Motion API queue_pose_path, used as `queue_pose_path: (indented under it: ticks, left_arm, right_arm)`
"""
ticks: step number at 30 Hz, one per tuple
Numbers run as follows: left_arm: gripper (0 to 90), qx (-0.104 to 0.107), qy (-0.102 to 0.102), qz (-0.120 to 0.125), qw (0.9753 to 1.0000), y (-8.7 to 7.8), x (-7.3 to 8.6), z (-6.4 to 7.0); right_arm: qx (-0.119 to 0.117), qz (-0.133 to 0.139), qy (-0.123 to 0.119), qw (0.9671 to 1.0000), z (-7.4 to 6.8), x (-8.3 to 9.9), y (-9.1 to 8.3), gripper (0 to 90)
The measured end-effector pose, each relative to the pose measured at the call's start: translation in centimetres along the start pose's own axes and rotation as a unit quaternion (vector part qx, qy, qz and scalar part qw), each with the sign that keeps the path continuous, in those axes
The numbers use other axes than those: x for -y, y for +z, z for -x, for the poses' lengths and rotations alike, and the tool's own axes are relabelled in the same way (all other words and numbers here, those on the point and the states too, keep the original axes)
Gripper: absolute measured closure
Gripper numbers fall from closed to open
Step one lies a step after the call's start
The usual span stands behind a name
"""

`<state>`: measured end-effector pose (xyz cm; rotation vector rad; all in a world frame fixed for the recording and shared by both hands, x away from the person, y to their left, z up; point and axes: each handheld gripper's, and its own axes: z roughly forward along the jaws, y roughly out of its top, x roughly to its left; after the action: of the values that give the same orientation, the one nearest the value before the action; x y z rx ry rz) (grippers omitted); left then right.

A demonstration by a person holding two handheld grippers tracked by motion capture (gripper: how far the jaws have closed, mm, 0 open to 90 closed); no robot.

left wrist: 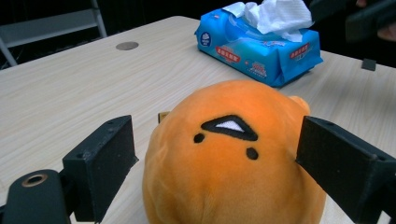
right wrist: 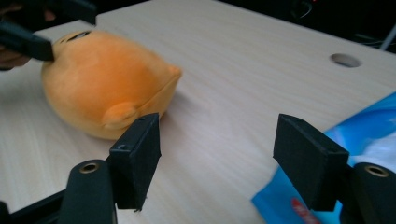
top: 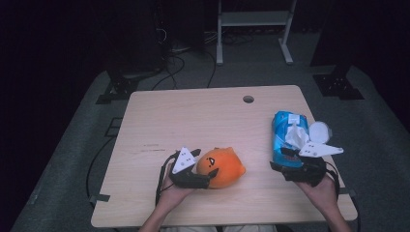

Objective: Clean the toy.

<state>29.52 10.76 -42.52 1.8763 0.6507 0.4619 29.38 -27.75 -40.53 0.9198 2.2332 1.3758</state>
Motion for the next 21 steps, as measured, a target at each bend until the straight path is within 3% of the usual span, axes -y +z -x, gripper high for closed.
queue_pose_path:
  ticks: [8,10,11,12,17,21]
  left_arm:
    - [10.9,0.0,0.001,-0.004,1.0,0.2,0.2,-0.1]
    - [10.9,-0.003,0.003,-0.005,1.0,0.1,0.2,-0.1]
    - [10.9,-0.003,0.003,-0.005,1.0,0.1,0.2,-0.1]
    - [10.9,-0.003,0.004,-0.004,1.0,0.0,0.2,-0.1]
    - [10.9,-0.006,-0.001,-0.004,1.0,-0.2,0.4,-0.3]
    - [10.8,-0.005,-0.003,-0.004,1.0,0.0,0.3,-0.4]
  right_arm:
    - [0.057,0.017,0.016,0.9981,3.7,-1.0,-1.9,30.6]
    - [0.08,0.022,0.02,0.9964,4.9,-1.3,-2.4,30.8]
    - [0.08,0.022,0.02,0.9964,4.9,-1.3,-2.4,30.8]
    - [0.098,0.023,0.019,0.9947,5.7,-1.4,-2.8,31.0]
    - [0.116,0.019,0.04,0.9923,7.5,-1.1,-2.7,31.2]
    - [0.116,0.008,0.045,0.9922,8.1,-0.7,-1.9,31.7]
